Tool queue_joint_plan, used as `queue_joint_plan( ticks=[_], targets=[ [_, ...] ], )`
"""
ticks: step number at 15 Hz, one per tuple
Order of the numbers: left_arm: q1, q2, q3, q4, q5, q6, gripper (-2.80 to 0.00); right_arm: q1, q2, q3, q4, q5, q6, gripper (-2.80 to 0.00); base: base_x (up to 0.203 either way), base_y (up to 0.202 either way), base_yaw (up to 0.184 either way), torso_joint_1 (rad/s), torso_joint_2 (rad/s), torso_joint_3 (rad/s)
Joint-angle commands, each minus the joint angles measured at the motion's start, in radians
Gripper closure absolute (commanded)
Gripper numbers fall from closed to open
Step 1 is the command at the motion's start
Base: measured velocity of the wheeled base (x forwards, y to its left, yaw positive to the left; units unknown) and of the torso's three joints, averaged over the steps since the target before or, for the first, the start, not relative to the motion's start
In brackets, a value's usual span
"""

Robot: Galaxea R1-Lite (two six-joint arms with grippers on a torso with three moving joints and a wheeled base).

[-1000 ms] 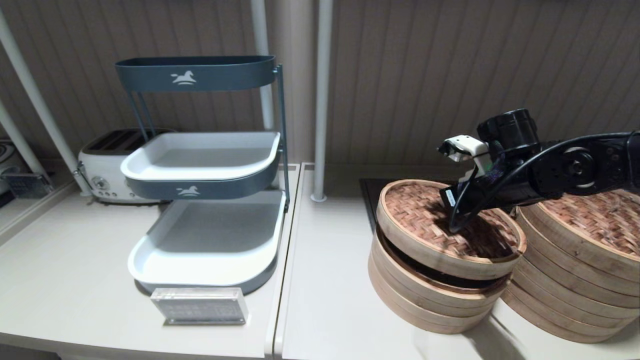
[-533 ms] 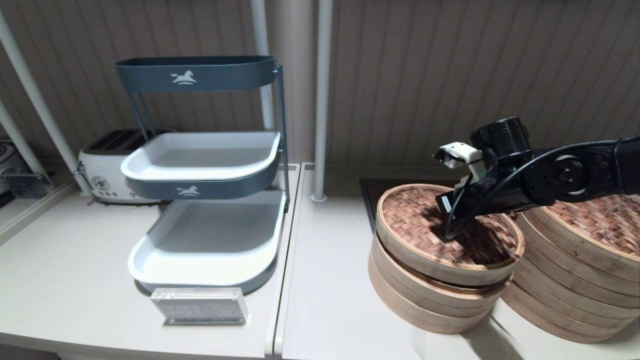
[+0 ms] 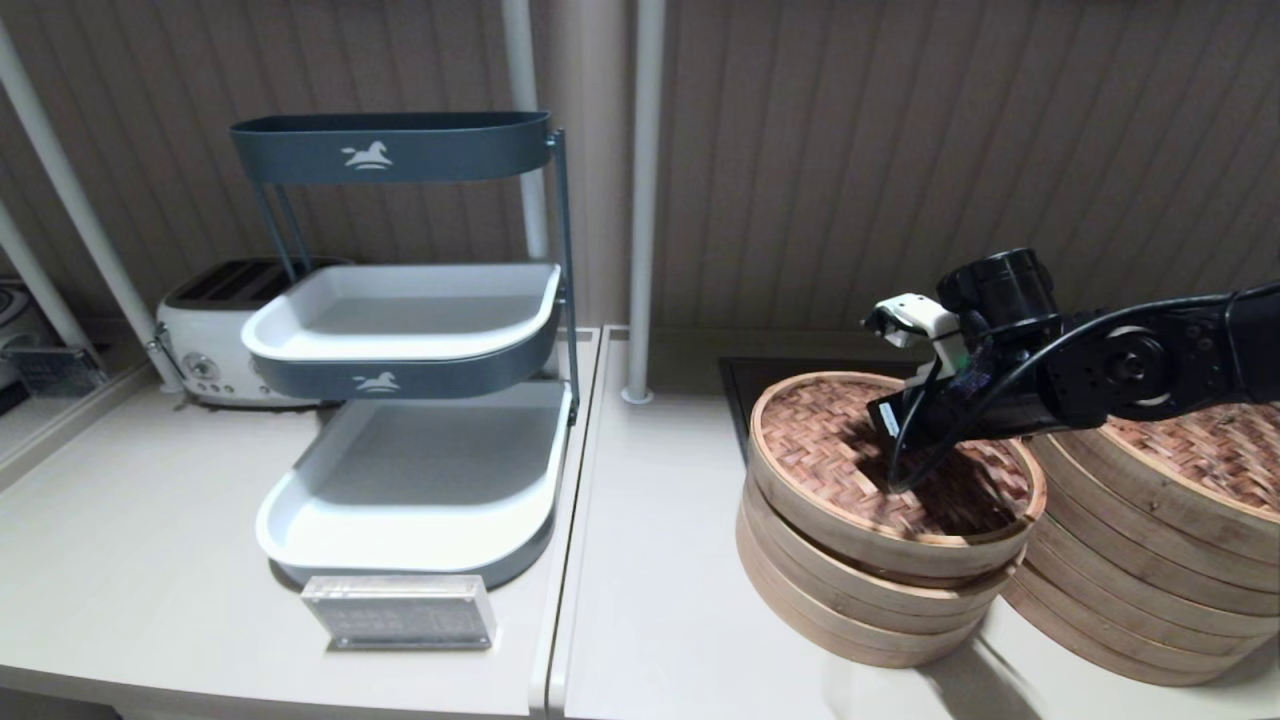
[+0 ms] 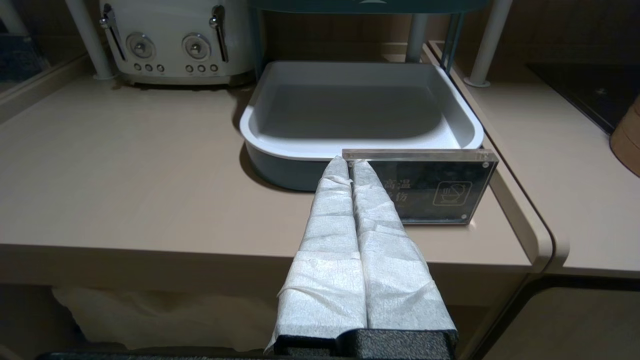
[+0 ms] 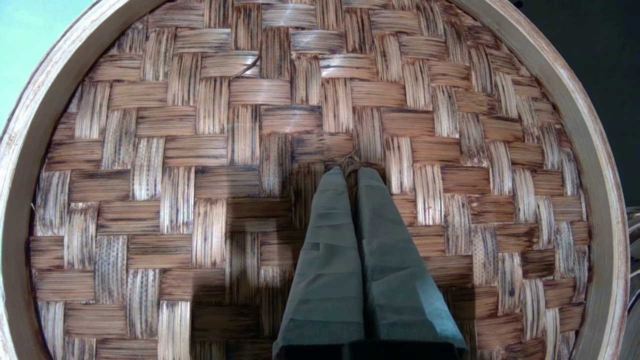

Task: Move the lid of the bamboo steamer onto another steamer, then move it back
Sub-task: Put the steamer

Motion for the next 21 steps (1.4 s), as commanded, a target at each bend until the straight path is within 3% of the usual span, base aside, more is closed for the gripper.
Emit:
queue_joint_plan(
  ticks=[1,21],
  targets=[
    [0.000,-0.002,0.028,-0.001,0.000,0.000,0.00,-0.004,-0.008,0.011,0.002,0.000,-0.001,0.00,0.000,0.000,0.000,0.000,0.00,0.000],
    [0.000,-0.002,0.028,-0.001,0.000,0.000,0.00,-0.007,0.001,0.011,-0.038,0.000,-0.003,0.00,0.000,0.000,0.000,0.000,0.00,0.000]
  ],
)
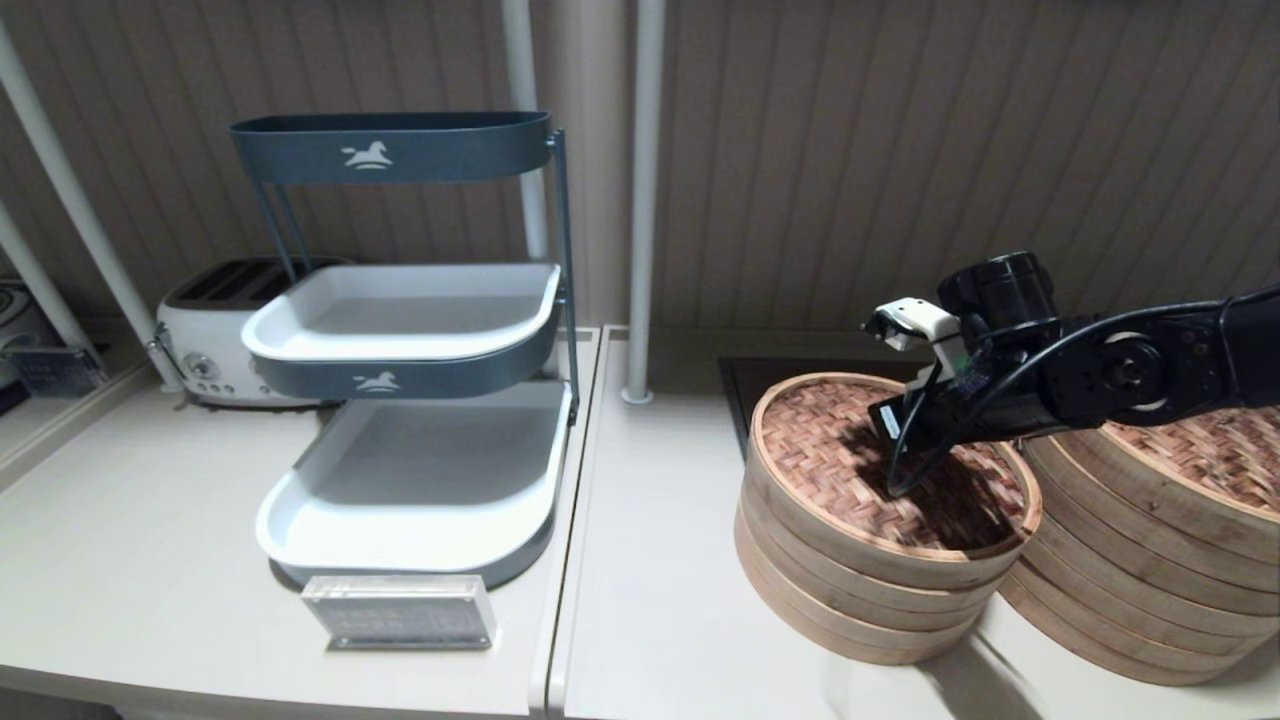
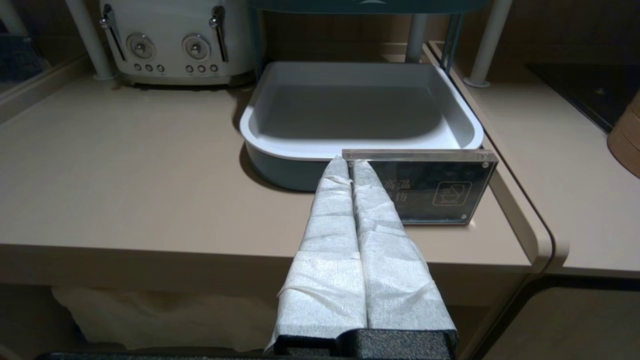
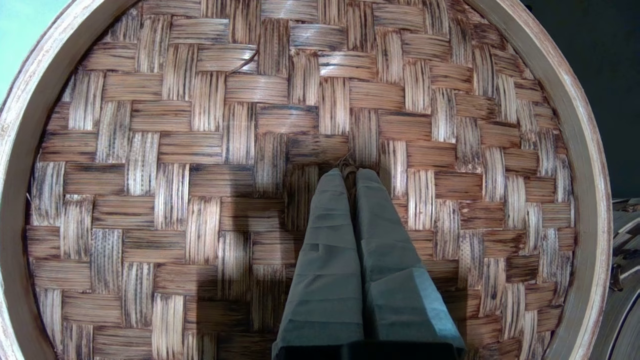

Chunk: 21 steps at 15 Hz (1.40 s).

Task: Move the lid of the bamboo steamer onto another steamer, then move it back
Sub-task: Put the steamer

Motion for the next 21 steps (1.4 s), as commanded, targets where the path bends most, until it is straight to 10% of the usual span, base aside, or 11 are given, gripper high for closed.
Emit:
queue_joint_plan(
  ticks=[1,5,6,21],
  targets=[
    [0.000,-0.002,0.028,-0.001,0.000,0.000,0.00,-0.001,0.000,0.000,-0.001,-0.001,-0.001,0.00,0.000,0.000,0.000,0.000,0.00,0.000],
    [0.000,-0.002,0.028,-0.001,0.000,0.000,0.00,-0.001,-0.006,0.006,-0.001,-0.001,-0.001,0.00,0.000,0.000,0.000,0.000,0.00,0.000],
    [0.000,-0.002,0.028,-0.001,0.000,0.000,0.00,-0.001,-0.007,0.007,-0.001,-0.003,-0.002,-2.80,0.000,0.000,0.000,0.000,0.00,0.000],
    [0.000,-0.002,0.028,-0.001,0.000,0.000,0.00,-0.005,-0.149,-0.001,0.000,-0.004,-0.003,-2.80,0.000,0.000,0.000,0.000,0.00,0.000]
  ],
)
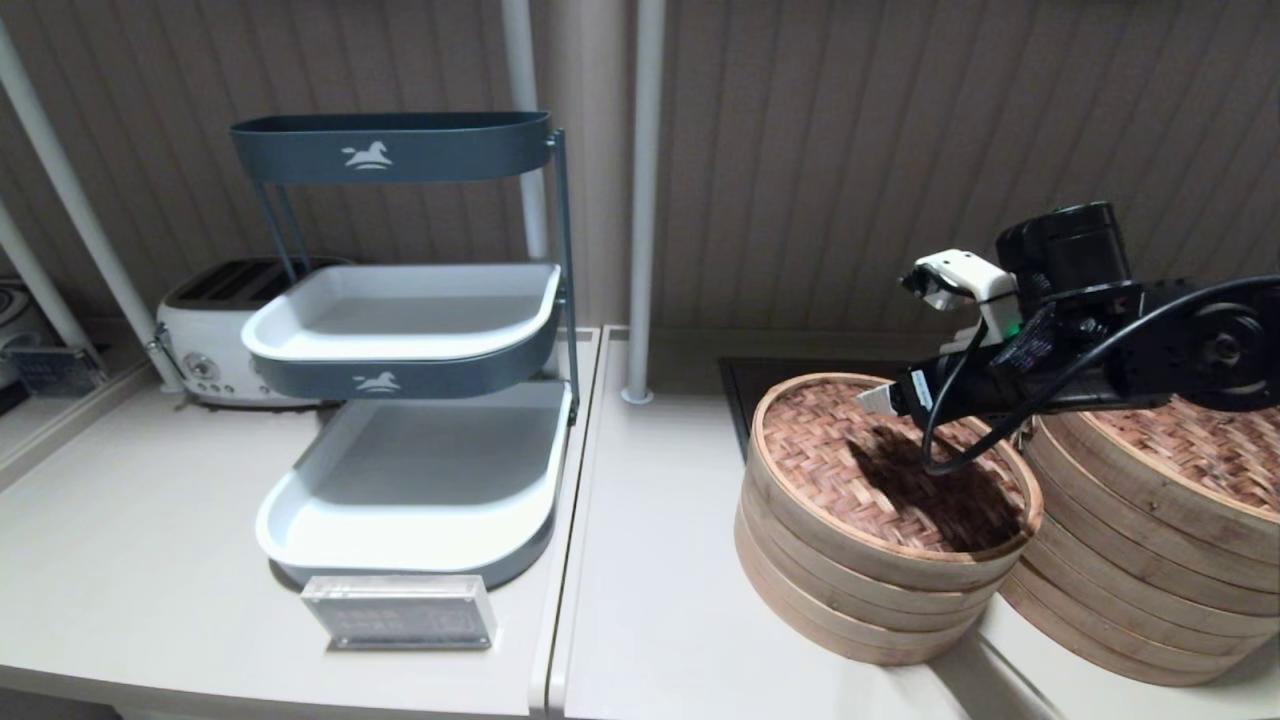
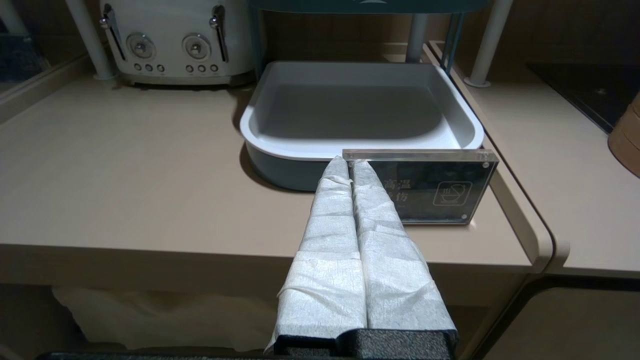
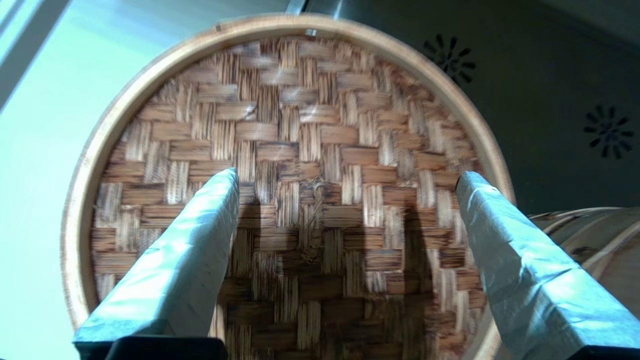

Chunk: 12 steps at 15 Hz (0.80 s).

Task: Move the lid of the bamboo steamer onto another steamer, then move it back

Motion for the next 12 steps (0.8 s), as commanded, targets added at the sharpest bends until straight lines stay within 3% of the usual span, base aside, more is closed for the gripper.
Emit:
queue_joint_plan(
  ticks=[1,4,5,12],
  targets=[
    [0.000,-0.002,0.028,-0.001,0.000,0.000,0.00,-0.001,-0.056,-0.002,0.002,-0.001,-0.002,-2.80,0.000,0.000,0.000,0.000,0.00,0.000],
    [0.000,-0.002,0.028,-0.001,0.000,0.000,0.00,-0.028,-0.117,-0.002,0.010,-0.003,-0.003,-2.80,0.000,0.000,0.000,0.000,0.00,0.000],
    [0.000,-0.002,0.028,-0.001,0.000,0.000,0.00,-0.040,-0.131,0.001,0.011,-0.003,-0.004,0.00,0.000,0.000,0.000,0.000,0.00,0.000],
    [0.000,-0.002,0.028,-0.001,0.000,0.000,0.00,-0.091,-0.223,0.011,0.089,-0.001,0.001,0.00,0.000,0.000,0.000,0.000,0.00,0.000]
  ],
)
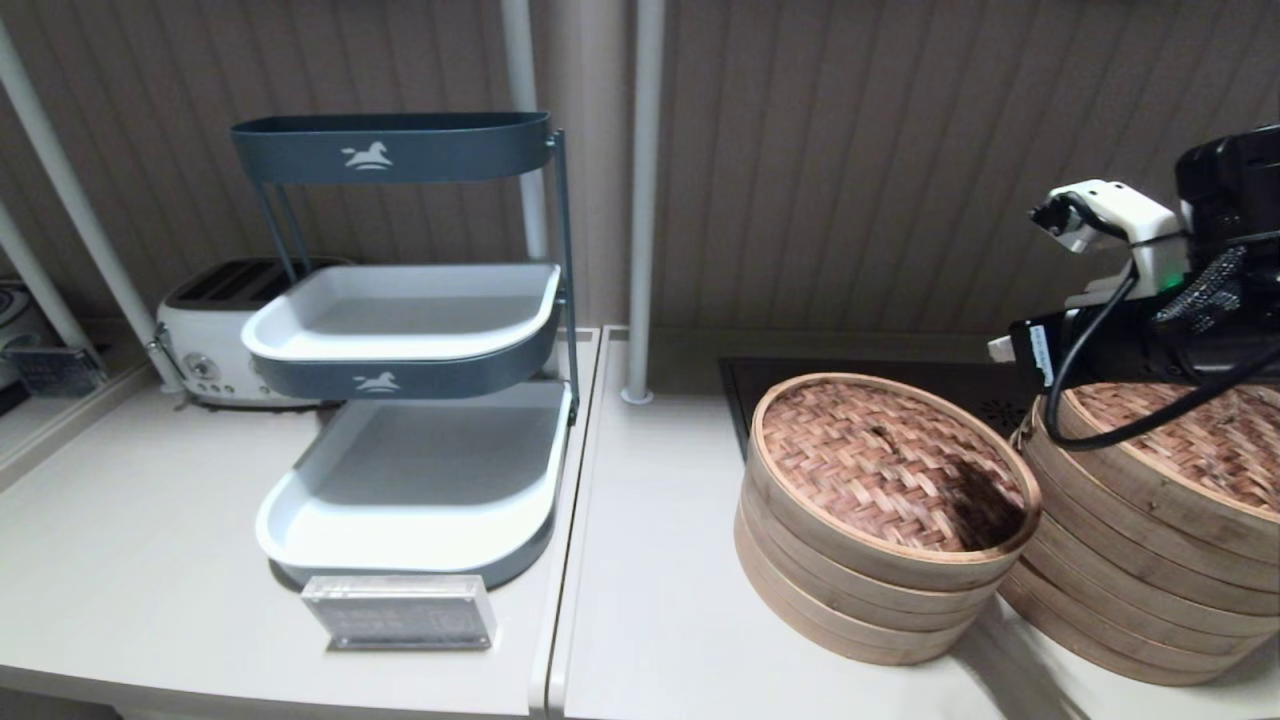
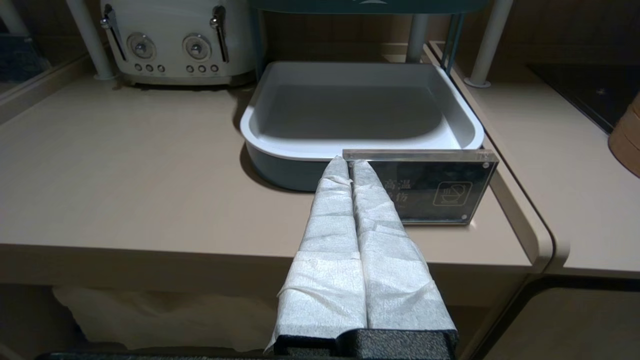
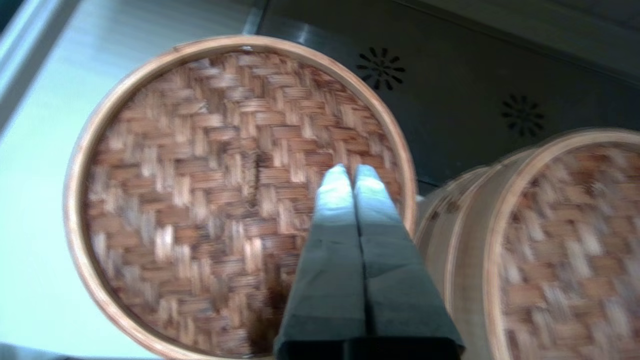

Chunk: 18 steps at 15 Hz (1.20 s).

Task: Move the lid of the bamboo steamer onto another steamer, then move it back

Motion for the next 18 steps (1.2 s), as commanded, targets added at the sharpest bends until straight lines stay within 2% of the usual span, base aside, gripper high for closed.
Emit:
queue_joint_plan(
  ticks=[1,6,10,15,18],
  targets=[
    [0.000,-0.002,0.028,0.000,0.000,0.000,0.00,-0.011,-0.045,0.007,0.013,-0.001,0.000,0.00,0.000,0.000,0.000,0.000,0.00,0.000],
    [0.000,-0.002,0.028,0.000,0.000,0.000,0.00,-0.027,-0.202,0.118,0.040,-0.002,0.043,0.00,0.000,0.000,0.000,0.000,0.00,0.000],
    [0.000,-0.002,0.028,0.000,0.001,0.000,0.00,-0.051,-0.490,0.320,0.083,-0.011,0.066,0.00,0.000,0.000,0.000,0.000,0.00,0.000],
    [0.000,-0.002,0.028,0.000,0.000,0.000,0.00,-0.090,-0.885,0.602,0.171,-0.079,0.089,0.00,0.000,0.000,0.000,0.000,0.00,0.000],
    [0.000,-0.002,0.028,0.000,0.000,0.002,0.00,-0.111,-1.079,0.779,0.203,-0.091,0.089,0.00,0.000,0.000,0.000,0.000,0.00,0.000]
  ],
)
